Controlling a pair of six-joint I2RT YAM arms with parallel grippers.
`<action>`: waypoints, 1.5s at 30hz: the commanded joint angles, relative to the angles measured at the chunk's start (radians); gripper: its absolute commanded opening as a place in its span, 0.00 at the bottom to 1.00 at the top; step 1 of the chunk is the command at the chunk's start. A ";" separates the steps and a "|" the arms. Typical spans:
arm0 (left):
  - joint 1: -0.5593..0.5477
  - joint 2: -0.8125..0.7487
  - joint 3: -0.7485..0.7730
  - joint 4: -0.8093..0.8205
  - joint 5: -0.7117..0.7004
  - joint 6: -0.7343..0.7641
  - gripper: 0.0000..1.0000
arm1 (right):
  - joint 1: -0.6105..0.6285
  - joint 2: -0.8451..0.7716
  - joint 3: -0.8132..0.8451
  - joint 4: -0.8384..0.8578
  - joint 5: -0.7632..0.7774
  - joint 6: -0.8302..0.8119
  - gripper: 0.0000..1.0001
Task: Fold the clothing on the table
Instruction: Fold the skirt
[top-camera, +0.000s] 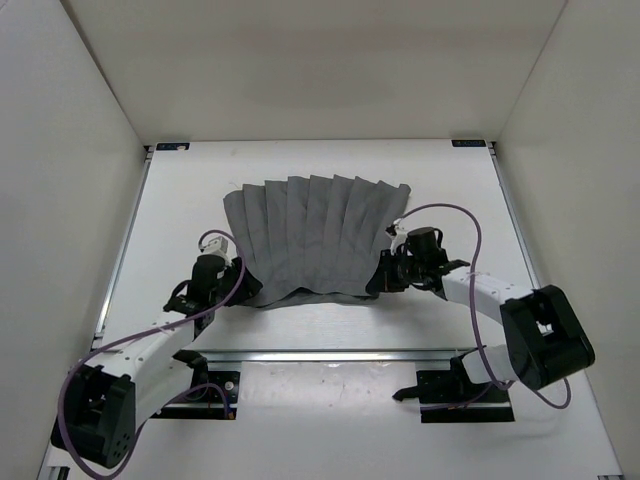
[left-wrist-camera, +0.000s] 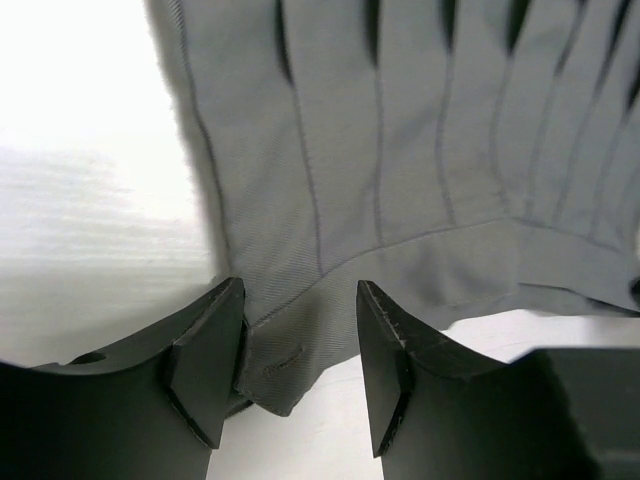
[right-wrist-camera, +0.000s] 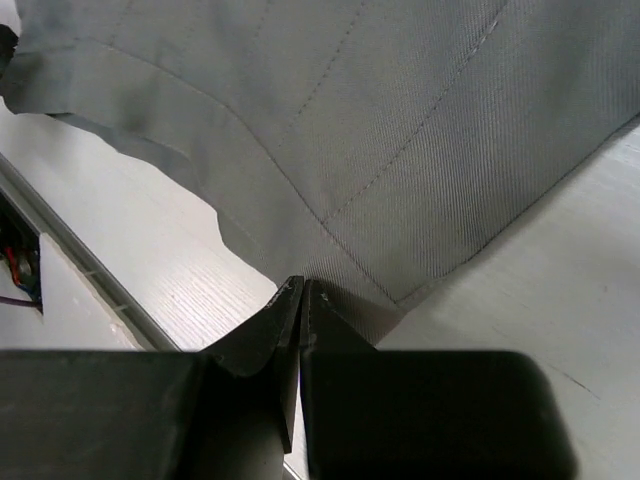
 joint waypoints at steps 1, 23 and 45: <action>0.001 0.028 0.005 -0.063 -0.031 0.041 0.61 | 0.026 0.041 0.061 -0.047 0.036 -0.007 0.00; -0.029 0.014 0.108 -0.166 -0.095 0.158 0.61 | 0.082 0.084 0.185 -0.301 0.266 -0.150 0.00; -0.134 -0.034 0.080 -0.323 -0.080 0.041 0.66 | 0.039 -0.224 0.105 -0.307 0.324 -0.161 0.14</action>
